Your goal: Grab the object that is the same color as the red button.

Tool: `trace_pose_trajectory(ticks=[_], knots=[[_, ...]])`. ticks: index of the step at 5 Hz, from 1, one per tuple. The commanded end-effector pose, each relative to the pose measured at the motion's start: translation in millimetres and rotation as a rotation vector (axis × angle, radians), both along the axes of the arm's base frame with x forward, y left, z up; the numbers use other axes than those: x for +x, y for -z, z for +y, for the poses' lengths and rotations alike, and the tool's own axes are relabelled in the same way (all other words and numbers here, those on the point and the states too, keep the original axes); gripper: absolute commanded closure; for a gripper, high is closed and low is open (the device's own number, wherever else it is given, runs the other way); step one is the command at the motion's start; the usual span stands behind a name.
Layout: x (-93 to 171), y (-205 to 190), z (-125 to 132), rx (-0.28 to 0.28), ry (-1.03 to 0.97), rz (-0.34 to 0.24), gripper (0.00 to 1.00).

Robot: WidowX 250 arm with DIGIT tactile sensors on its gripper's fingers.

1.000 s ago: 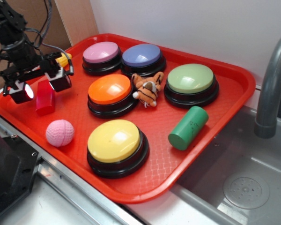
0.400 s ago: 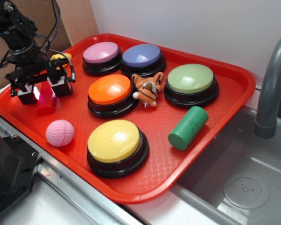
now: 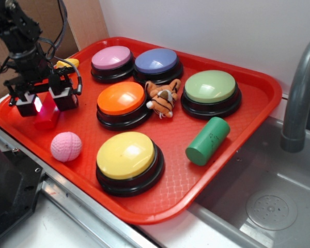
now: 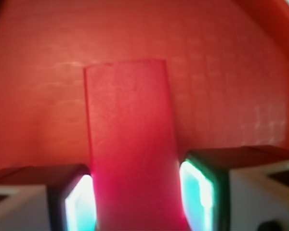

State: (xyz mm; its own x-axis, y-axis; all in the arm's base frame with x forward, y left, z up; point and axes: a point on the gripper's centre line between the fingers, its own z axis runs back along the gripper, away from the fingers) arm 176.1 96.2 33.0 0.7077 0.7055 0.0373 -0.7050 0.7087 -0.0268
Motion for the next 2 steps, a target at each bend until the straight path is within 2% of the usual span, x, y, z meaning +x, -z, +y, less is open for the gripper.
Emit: trace_pose_trajectory(ticks=[1, 2], knots=[[23.2, -114.0, -32.1, -0.013, 0.314, -0.183, 1.0], [22.9, -146.0, -71.1, -0.072, 0.498, -0.214, 1.0]])
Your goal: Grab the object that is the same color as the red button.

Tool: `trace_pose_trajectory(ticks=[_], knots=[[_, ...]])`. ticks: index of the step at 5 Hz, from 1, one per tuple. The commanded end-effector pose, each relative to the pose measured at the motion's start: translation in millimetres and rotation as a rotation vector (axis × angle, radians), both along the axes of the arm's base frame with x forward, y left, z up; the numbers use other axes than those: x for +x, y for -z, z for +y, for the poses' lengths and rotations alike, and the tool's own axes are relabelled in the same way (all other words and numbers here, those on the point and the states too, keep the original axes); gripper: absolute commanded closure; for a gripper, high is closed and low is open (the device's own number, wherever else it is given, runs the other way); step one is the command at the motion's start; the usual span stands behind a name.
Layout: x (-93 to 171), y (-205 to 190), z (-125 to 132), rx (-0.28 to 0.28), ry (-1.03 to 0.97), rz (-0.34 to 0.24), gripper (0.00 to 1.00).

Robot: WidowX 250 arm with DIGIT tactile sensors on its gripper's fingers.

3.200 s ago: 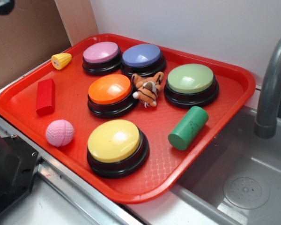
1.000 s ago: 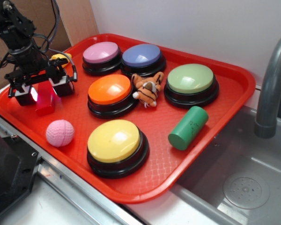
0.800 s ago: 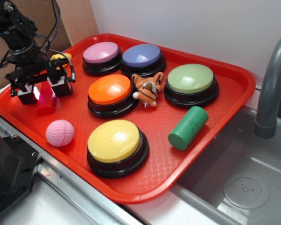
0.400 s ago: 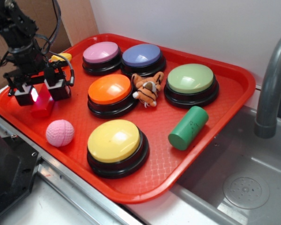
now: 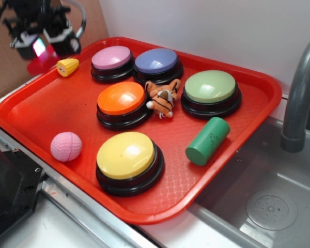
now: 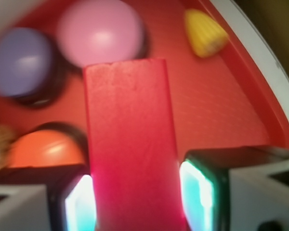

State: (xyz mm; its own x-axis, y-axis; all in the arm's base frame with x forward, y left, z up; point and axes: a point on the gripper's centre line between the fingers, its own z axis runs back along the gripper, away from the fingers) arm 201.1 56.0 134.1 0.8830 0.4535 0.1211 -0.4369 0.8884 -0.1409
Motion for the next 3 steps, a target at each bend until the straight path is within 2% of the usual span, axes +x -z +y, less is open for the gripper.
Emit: trace_pose_trajectory(ticks=[1, 2, 3], knots=[[-9.4, -57.4, -58.3, -0.05, 0.293, -0.094, 1.0], [-19.6, -60.6, -85.1, -0.035, 0.37, -0.103, 1.0], [-21.1, -64.6, -71.5, -0.067, 0.256, -0.066, 1.0]])
